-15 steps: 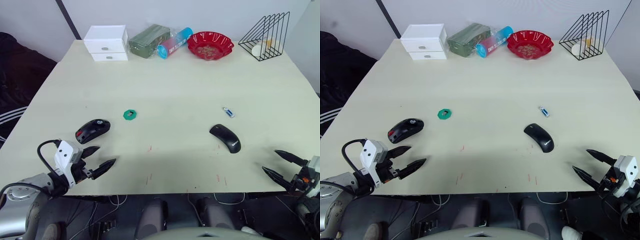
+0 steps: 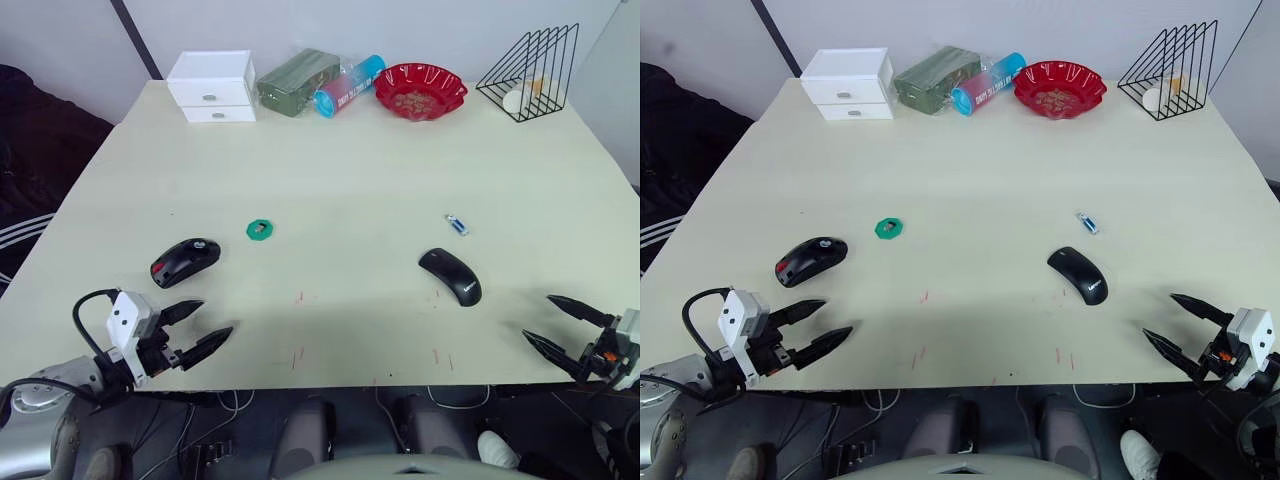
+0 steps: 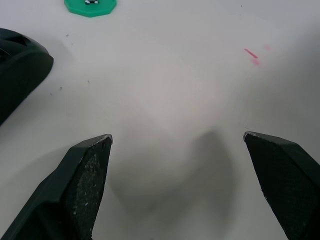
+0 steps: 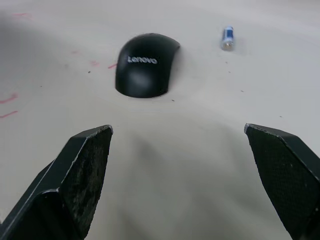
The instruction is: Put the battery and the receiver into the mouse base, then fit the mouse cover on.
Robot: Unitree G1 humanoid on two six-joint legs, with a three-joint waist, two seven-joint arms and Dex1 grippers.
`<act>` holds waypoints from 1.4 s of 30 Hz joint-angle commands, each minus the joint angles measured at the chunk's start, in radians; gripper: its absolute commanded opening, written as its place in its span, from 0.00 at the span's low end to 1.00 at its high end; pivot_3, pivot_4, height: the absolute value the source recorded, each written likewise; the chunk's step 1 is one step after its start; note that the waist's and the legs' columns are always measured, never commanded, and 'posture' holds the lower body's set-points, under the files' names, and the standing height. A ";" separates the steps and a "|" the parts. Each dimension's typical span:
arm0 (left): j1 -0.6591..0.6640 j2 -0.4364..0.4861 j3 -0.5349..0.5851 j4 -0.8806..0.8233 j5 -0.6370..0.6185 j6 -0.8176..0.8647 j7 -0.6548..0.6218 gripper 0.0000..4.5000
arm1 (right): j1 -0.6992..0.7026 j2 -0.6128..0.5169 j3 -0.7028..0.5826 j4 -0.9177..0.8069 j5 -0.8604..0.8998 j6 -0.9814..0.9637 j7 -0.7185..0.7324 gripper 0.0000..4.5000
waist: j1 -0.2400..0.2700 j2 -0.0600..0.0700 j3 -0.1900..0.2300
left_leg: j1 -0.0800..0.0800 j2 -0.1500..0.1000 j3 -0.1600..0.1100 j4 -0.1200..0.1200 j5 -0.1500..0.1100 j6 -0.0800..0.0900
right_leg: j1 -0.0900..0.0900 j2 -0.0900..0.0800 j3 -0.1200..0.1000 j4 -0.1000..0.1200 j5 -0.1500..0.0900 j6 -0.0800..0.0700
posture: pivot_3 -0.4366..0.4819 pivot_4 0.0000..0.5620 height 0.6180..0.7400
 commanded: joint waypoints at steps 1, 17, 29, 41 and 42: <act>-0.008 0.008 0.054 0.012 -0.022 -0.033 -0.021 1.00 | -0.003 -0.003 -0.027 -0.037 0.047 0.001 0.035 0.98 | 0.000 0.000 0.000 | 0.000 0.000 0.000 0.000 0.000 0.000 | 0.000 0.000 0.000 0.000 0.000 0.000 | 0.48 0.27 1.00; -0.149 0.127 0.140 0.242 -0.026 -0.086 -0.127 1.00 | -0.027 -0.033 -0.030 -0.159 0.223 0.111 0.304 0.98 | 0.001 -0.001 0.000 | 0.001 0.000 0.000 0.000 0.000 0.000 | 0.000 0.000 0.000 0.001 0.000 0.001 | 0.48 0.27 1.00; -0.408 0.268 0.073 0.553 0.037 -0.140 -0.241 1.00 | -0.045 -0.023 -0.036 -0.147 0.203 0.118 0.306 0.98 | 0.002 -0.001 0.001 | 0.001 -0.001 0.000 0.000 0.000 0.000 | 0.000 0.001 -0.001 0.005 0.001 0.003 | 0.48 0.27 1.00; -0.834 0.285 -0.157 1.109 0.248 -0.402 -0.375 1.00 | -0.072 -0.015 -0.029 -0.163 0.197 0.126 0.296 0.98 | -0.001 -0.003 0.002 | 0.000 -0.001 0.007 0.003 0.000 -0.001 | -0.003 0.004 0.000 0.010 0.001 0.003 | 0.48 0.27 1.00; -0.857 0.284 -0.166 1.141 0.260 -0.415 -0.375 1.00 | -0.072 -0.015 -0.029 -0.167 0.197 0.127 0.295 0.98 | 0.000 -0.003 0.002 | 0.000 -0.001 0.007 0.003 0.000 -0.001 | -0.003 0.004 0.000 0.010 0.001 0.003 | 0.48 0.27 1.00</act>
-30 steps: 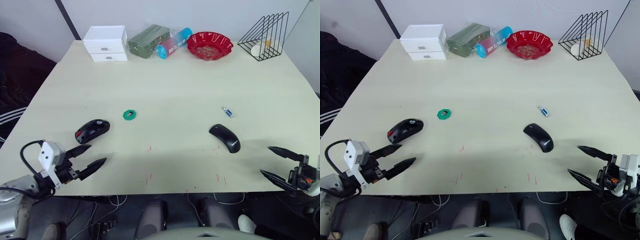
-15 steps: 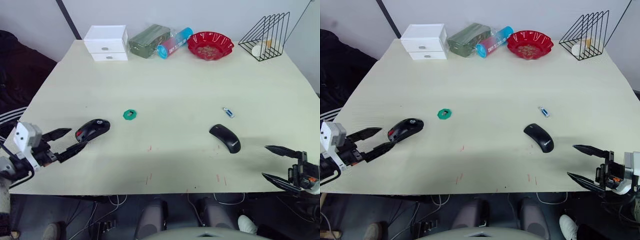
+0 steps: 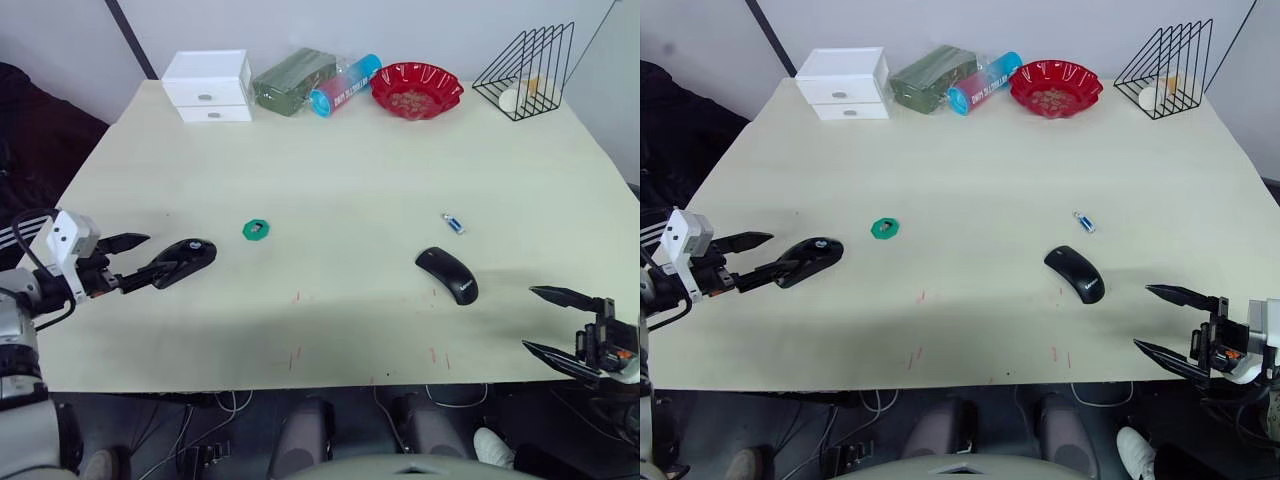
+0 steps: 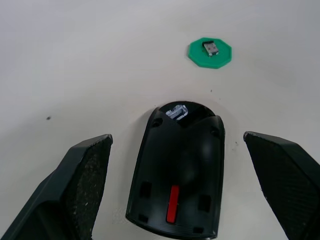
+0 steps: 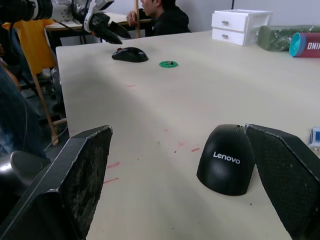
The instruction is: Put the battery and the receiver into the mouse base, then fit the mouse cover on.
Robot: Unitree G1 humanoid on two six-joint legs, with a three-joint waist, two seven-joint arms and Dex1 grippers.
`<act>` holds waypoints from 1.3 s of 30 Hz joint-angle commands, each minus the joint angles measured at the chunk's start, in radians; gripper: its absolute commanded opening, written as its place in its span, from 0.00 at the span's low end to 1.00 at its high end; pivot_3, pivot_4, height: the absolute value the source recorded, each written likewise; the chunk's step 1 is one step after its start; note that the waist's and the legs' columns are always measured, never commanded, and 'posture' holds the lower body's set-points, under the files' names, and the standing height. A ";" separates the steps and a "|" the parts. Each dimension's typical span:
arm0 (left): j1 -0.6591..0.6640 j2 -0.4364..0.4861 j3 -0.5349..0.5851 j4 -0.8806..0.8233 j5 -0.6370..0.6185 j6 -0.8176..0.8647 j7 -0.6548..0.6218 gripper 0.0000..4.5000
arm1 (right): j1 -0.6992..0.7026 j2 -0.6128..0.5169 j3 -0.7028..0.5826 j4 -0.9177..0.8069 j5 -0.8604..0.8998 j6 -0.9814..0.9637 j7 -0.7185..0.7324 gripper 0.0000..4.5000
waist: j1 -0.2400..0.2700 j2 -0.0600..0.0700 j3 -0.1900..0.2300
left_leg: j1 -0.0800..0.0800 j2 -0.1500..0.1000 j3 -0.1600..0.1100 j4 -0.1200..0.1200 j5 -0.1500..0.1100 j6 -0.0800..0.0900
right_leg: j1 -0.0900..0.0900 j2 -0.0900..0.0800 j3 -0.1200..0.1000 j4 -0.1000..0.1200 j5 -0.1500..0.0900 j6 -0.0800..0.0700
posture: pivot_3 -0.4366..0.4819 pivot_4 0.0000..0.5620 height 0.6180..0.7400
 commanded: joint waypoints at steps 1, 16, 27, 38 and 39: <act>-0.070 0.015 -0.026 0.103 0.048 -0.073 -0.014 1.00 | -0.004 -0.001 -0.018 -0.028 0.008 0.004 -0.006 0.98 | 0.001 0.000 0.000 | 0.000 0.000 0.000 0.000 0.000 0.000 | 0.000 0.000 0.000 0.000 0.000 0.000 | 0.48 0.27 1.00; -0.236 -0.046 -0.126 0.300 0.196 -0.165 0.016 1.00 | 0.012 -0.008 -0.035 -0.071 0.013 0.020 -0.025 0.98 | 0.002 -0.001 0.000 | -0.001 0.000 -0.001 0.004 0.000 0.000 | 0.000 0.000 -0.001 0.003 0.000 0.000 | 0.48 0.27 1.00; -0.244 -0.064 -0.135 0.327 0.242 -0.171 0.054 1.00 | 0.029 -0.013 -0.047 -0.094 0.014 0.029 -0.034 0.98 | 0.002 -0.001 0.001 | -0.001 0.000 -0.001 0.005 0.000 0.000 | 0.000 0.000 -0.001 0.004 0.000 0.000 | 0.48 0.27 1.00; -0.239 -0.078 -0.128 0.325 0.240 -0.152 0.031 1.00 | 0.027 -0.017 -0.052 -0.090 0.014 0.030 -0.034 0.98 | 0.003 -0.001 0.001 | -0.001 0.000 -0.001 0.005 0.000 0.000 | 0.000 0.000 -0.001 0.004 0.000 0.000 | 0.48 0.27 1.00; -0.239 -0.076 -0.128 0.325 0.242 -0.153 0.034 0.94 | 0.025 -0.017 -0.052 -0.089 0.014 0.030 -0.034 1.00 | 0.003 -0.001 0.001 | -0.001 0.000 -0.001 0.005 0.000 0.000 | 0.000 0.000 -0.001 0.004 0.000 0.000 | 0.48 0.27 1.00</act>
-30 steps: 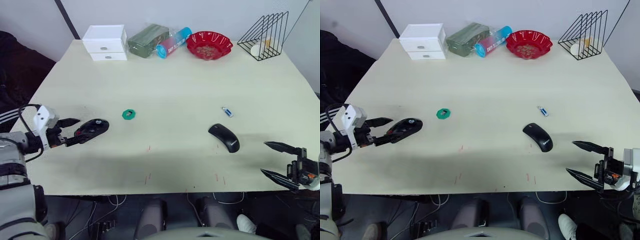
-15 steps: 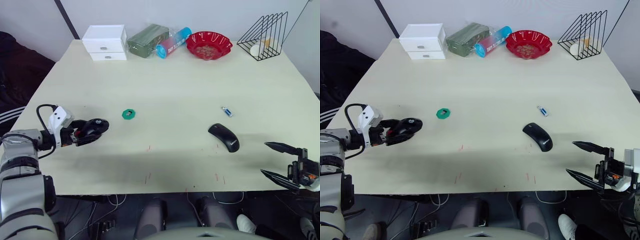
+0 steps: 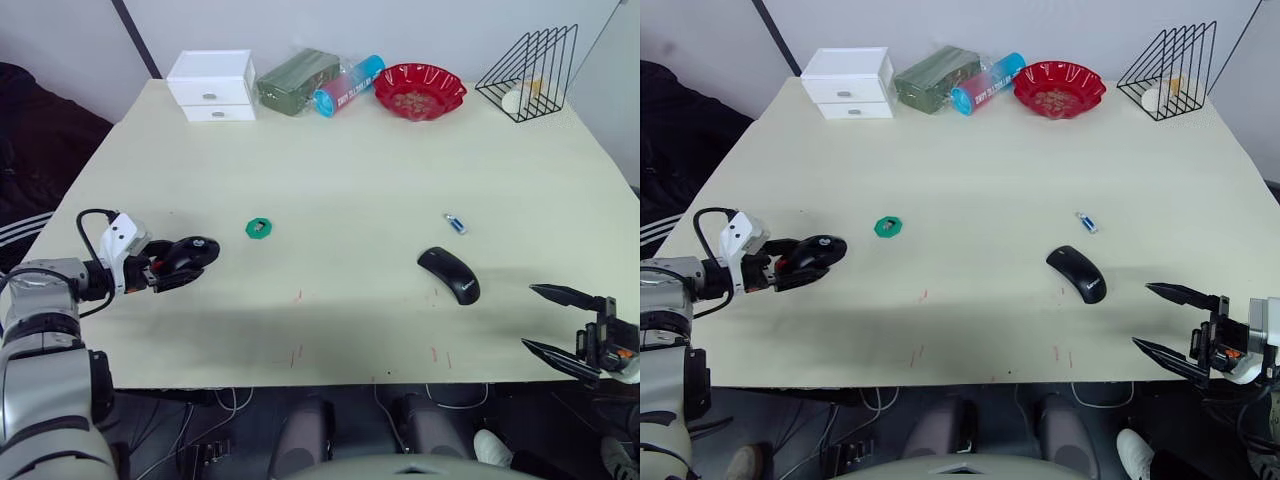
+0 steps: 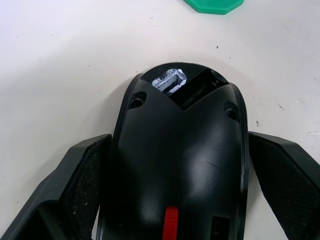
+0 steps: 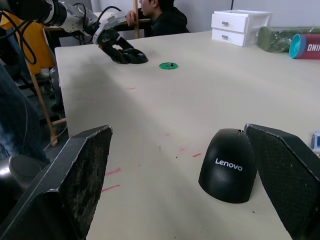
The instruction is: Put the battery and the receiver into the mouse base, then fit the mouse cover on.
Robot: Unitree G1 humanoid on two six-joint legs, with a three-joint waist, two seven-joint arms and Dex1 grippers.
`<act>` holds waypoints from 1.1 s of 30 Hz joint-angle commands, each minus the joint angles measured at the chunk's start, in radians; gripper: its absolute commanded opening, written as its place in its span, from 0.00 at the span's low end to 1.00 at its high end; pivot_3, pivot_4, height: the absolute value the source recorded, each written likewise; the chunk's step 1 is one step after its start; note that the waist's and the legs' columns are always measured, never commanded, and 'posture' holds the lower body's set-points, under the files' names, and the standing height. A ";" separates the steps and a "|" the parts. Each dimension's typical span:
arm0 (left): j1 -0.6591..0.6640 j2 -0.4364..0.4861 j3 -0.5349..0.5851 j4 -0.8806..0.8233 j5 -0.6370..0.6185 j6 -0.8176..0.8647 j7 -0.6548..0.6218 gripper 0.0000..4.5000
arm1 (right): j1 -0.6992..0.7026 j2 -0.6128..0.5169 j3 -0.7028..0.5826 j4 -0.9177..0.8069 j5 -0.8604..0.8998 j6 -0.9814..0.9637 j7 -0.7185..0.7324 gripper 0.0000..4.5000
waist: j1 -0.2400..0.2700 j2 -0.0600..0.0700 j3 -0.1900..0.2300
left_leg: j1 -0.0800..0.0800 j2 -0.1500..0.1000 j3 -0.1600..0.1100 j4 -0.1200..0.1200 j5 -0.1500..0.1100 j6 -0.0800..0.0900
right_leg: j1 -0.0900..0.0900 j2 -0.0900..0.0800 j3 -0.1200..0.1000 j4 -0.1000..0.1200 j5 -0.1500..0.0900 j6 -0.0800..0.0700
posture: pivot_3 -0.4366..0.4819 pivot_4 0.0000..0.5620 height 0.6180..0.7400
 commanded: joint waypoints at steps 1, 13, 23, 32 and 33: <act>-0.007 0.004 -0.001 0.002 0.004 0.011 -0.010 0.89 | -0.002 -0.018 -0.037 -0.028 0.013 -0.002 0.004 1.00 | 0.000 0.000 0.000 | 0.000 0.000 0.000 0.000 0.000 0.000 | 0.000 0.000 0.000 0.000 0.000 0.000 | 0.48 0.27 1.00; 0.015 0.017 0.008 -0.015 -0.013 0.005 -0.046 0.65 | -0.012 -0.013 -0.023 -0.029 0.011 0.003 0.006 1.00 | -0.001 0.000 0.000 | 0.000 0.000 0.000 0.000 0.000 0.000 | 0.000 0.000 0.000 0.000 0.000 0.000 | 0.48 0.27 1.00; 0.047 0.049 0.021 -0.094 -0.041 -0.015 -0.120 0.65 | -0.037 -0.004 -0.008 -0.022 0.019 0.000 0.045 1.00 | -0.001 0.000 0.000 | 0.000 0.000 0.000 0.000 0.000 0.000 | 0.000 0.000 0.000 0.000 0.000 0.000 | 0.48 0.27 1.00; 0.142 0.069 0.040 -0.380 -0.125 0.117 -0.183 0.65 | -0.087 -0.007 0.011 0.028 -0.007 -0.024 0.108 1.00 | 0.000 -0.001 0.000 | -0.001 0.001 -0.001 0.001 0.000 0.000 | 0.000 0.000 0.000 0.000 0.000 0.000 | 0.48 0.27 1.00; 0.165 0.070 0.041 -0.428 -0.133 0.127 -0.174 0.65 | -0.090 -0.007 0.012 0.032 -0.008 -0.024 0.111 1.00 | -0.001 -0.001 0.001 | -0.001 0.001 -0.001 0.001 0.000 0.000 | 0.000 0.000 -0.001 0.000 0.000 0.000 | 0.48 0.27 1.00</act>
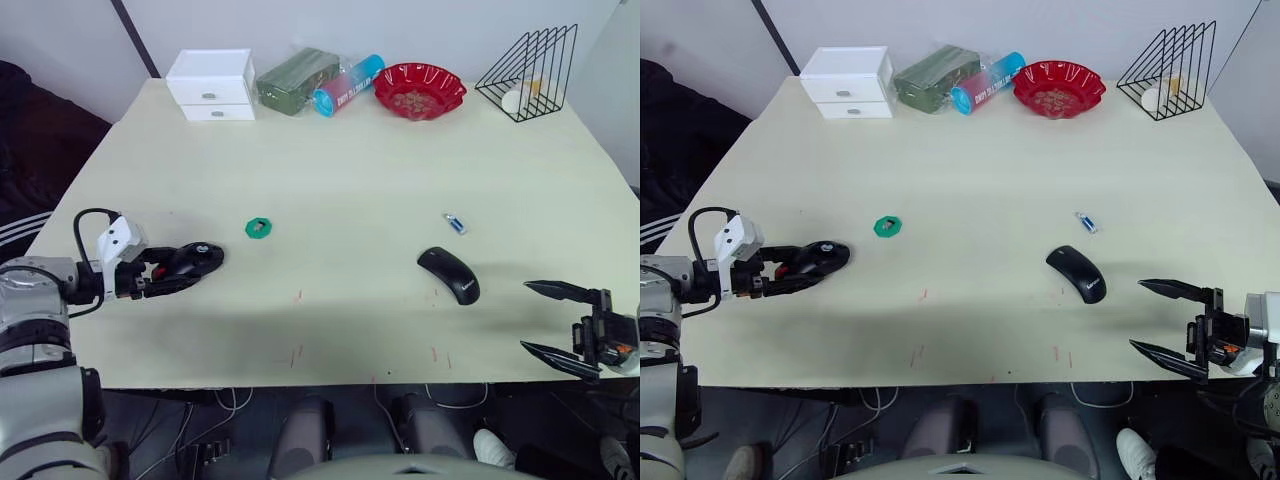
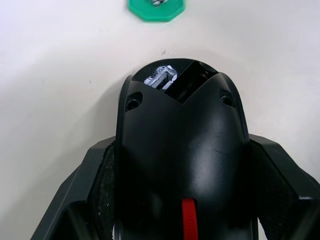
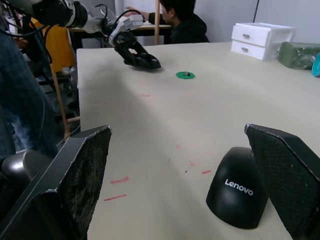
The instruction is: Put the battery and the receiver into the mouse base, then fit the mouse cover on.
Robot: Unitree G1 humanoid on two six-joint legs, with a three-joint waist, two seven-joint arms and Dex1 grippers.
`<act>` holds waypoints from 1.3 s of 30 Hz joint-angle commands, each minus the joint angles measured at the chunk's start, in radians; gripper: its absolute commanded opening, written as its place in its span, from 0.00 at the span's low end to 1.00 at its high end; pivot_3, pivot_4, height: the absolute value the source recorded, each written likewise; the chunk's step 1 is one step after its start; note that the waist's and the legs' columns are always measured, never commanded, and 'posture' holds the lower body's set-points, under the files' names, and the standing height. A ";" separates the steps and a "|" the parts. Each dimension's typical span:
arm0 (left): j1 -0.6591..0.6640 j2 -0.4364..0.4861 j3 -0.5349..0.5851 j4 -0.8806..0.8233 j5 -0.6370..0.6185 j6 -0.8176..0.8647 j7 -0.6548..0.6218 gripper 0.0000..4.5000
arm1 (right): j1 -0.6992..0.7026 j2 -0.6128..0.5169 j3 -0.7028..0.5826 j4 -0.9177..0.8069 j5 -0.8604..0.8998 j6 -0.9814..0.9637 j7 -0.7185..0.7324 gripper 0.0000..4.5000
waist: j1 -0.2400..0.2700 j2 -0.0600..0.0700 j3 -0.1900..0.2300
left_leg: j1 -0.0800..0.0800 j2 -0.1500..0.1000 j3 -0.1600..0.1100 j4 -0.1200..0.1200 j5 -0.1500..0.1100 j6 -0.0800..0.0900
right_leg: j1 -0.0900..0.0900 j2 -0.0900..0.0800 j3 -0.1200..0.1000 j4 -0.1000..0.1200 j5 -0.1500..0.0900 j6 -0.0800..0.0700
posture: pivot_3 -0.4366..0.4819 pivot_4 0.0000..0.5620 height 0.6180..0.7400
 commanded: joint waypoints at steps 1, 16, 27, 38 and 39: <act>0.058 0.030 0.035 -0.200 -0.061 0.060 0.003 0.65 | -0.011 -0.006 -0.002 0.008 0.000 -0.017 0.021 1.00 | 0.000 0.000 0.000 | 0.000 0.000 -0.001 0.000 0.000 0.000 | 0.000 0.000 0.000 0.000 0.000 0.000 | 0.48 0.27 1.00; 0.333 -0.009 -0.032 -1.232 -0.250 0.692 0.273 0.65 | -0.041 -0.021 0.029 0.038 0.000 -0.016 0.022 1.00 | 0.001 0.002 0.002 | -0.001 0.001 -0.008 0.001 0.000 0.000 | 0.000 0.000 -0.001 0.000 0.000 0.000 | 0.48 0.27 1.00; 0.256 -0.118 -0.311 -1.485 -0.220 0.830 0.404 0.65 | -0.053 -0.021 0.026 0.014 0.002 0.007 0.021 1.00 | 0.002 0.003 0.003 | -0.001 -0.001 -0.009 0.001 0.000 0.000 | 0.001 0.001 0.000 0.000 0.000 0.000 | 0.48 0.27 1.00; 0.163 -0.214 -0.561 -1.428 -0.082 0.813 0.460 0.65 | -0.025 -0.016 0.016 -0.015 0.001 0.015 0.010 1.00 | 0.004 0.003 0.003 | -0.002 -0.002 -0.010 0.002 0.000 0.000 | 0.000 0.002 0.000 -0.001 0.000 0.000 | 0.48 0.27 1.00; 0.159 -0.216 -0.575 -1.421 -0.065 0.805 0.460 0.65 | -0.021 -0.016 0.015 -0.019 0.001 0.015 0.009 1.00 | 0.004 0.003 0.003 | -0.003 -0.002 -0.010 0.002 0.000 0.000 | 0.000 0.002 0.000 -0.001 0.000 0.000 | 0.48 0.27 1.00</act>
